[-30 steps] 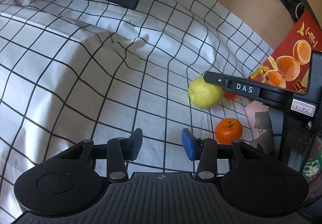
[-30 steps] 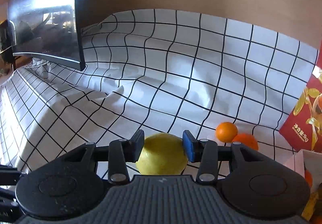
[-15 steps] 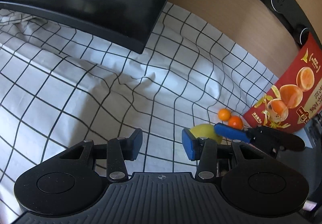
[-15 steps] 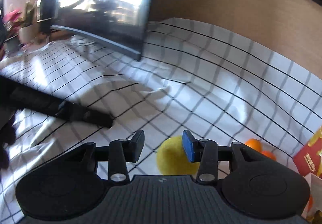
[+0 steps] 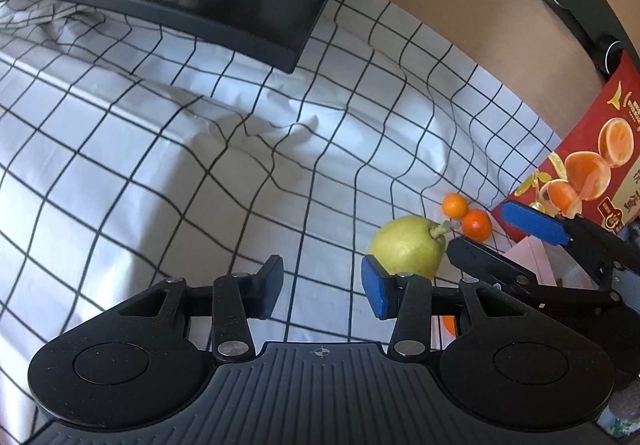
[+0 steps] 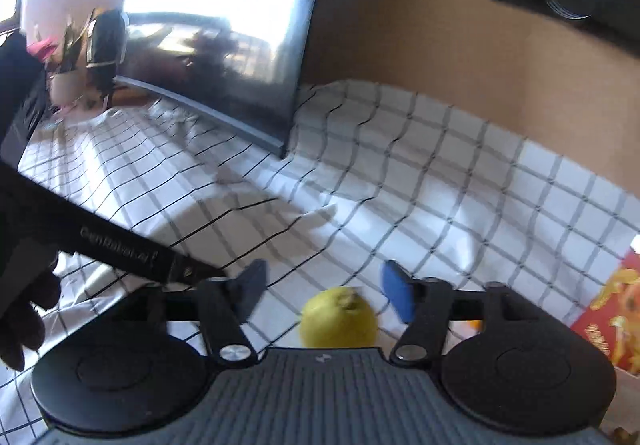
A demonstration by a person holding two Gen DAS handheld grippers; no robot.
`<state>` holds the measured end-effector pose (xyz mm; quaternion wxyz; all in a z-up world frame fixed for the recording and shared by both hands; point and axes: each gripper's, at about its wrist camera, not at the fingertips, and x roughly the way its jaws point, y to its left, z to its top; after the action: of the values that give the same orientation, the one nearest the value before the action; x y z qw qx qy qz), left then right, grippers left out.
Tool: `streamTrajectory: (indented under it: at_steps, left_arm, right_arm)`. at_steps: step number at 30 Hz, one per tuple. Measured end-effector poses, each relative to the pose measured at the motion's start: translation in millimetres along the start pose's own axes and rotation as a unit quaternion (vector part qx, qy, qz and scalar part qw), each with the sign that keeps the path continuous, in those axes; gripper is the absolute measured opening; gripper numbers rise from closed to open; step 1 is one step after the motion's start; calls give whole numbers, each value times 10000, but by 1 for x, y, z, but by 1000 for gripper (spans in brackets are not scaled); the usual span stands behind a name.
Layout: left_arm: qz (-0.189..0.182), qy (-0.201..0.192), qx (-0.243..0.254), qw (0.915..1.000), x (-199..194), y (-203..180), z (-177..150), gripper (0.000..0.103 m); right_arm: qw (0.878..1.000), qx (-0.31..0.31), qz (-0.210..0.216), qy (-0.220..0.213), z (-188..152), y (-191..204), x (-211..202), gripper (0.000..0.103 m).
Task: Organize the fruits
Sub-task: 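Lift the pear with the right tool while the left tool reaches toward mandarins, then grasp a mandarin with the left tool while the right tool holds the pear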
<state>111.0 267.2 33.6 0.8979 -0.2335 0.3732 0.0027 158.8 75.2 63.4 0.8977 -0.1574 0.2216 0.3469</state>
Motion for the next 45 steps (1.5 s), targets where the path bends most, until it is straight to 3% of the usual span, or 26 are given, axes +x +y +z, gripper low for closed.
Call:
streamTrajectory:
  at_steps: [9, 17, 20, 25, 30, 37, 42, 45]
  left_arm:
    - [167, 190, -10, 9997, -2, 1, -21, 48]
    - [322, 374, 77, 9988, -2, -1, -34, 48]
    - [307, 416, 114, 9986, -2, -4, -36, 48]
    - [263, 442, 177, 9985, -4, -11, -37, 48]
    - [221, 500, 276, 9981, -5, -19, -36, 48]
    - [-34, 576, 655, 9962, 2, -49, -30, 48]
    - [-405, 686, 1156, 9901, 16, -87, -30, 48]
    - [-498, 696, 1695, 9818, 24, -117, -37, 48]
  right_arm:
    - [9915, 812, 166, 1000, -14, -21, 51, 76]
    - [9913, 353, 0, 1266, -16, -4, 81, 76]
    - [9906, 259, -17, 1339, -16, -3, 85, 62]
    - [9896, 417, -28, 1374, -15, -7, 81, 61]
    - [9914, 792, 4, 1038, -6, -21, 48, 61]
    - [9936, 1007, -118, 500, -11, -35, -43, 61]
    - [9892, 1268, -360, 638, -45, -42, -106, 61]
    - [9821, 1637, -504, 780, -71, -46, -133, 61]
